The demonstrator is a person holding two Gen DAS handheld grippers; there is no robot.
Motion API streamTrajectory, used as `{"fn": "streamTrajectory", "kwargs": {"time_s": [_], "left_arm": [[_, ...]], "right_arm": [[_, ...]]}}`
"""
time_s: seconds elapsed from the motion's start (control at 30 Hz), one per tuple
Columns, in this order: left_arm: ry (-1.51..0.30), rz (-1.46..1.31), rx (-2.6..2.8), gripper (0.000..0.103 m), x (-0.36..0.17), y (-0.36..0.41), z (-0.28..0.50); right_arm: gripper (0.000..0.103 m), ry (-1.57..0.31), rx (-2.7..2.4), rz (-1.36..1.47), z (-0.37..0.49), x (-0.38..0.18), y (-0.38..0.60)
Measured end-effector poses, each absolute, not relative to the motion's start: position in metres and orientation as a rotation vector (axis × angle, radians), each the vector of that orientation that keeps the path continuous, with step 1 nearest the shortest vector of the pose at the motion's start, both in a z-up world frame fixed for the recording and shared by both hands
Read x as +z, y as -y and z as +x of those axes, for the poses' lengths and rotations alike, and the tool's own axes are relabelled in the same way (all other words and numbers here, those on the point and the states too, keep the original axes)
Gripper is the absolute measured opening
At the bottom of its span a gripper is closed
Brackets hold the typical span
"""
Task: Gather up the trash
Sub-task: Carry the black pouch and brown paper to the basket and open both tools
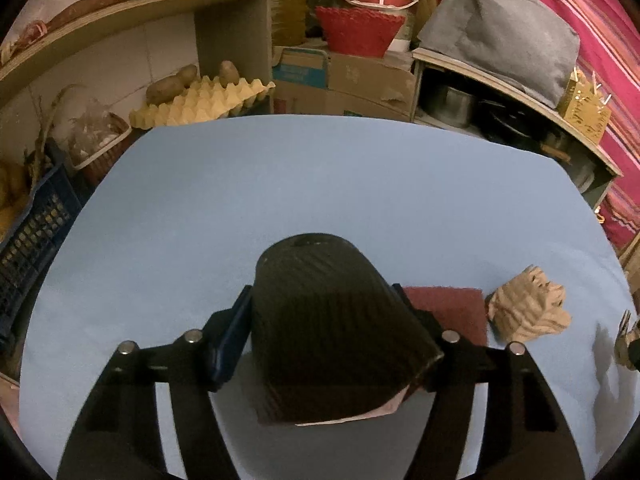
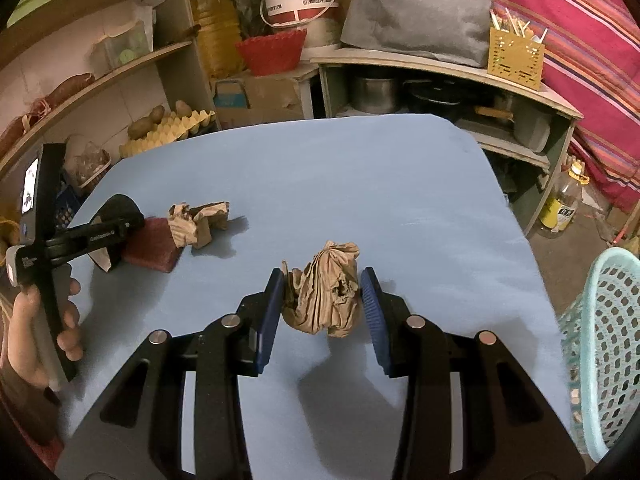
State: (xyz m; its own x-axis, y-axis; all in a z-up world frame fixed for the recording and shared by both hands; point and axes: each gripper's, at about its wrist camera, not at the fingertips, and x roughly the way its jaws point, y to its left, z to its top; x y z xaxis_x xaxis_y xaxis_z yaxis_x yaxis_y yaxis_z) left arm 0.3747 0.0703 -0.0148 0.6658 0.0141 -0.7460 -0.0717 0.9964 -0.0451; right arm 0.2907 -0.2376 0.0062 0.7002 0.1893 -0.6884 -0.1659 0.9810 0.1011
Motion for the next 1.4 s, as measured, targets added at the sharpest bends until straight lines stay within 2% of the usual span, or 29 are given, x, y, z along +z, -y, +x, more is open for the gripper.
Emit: {"fn": "streamTrajectory", "kwargs": {"time_s": [0.3, 0.57, 0.97, 1.4], "left_arm": [[-0.746, -0.033, 0.047, 0.066, 0.02, -0.057, 0.347], [-0.644, -0.044, -0.027, 0.066, 0.065, -0.013, 0.317], [-0.563, 0.018, -0.256, 0.066, 0.079, 0.119, 0.288], [-0.601, 0.039, -0.511, 0.066, 0.069, 0.258, 0.277]], "right_arm": [[0.04, -0.736, 0.163, 0.059, 0.275, 0.02, 0.271], [0.04, -0.71, 0.109, 0.091, 0.262, 0.028, 0.314], [0.04, -0.658, -0.044, 0.173, 0.23, 0.038, 0.408], [0.04, -0.654, -0.234, 0.209, 0.193, 0.032, 0.508]]}}
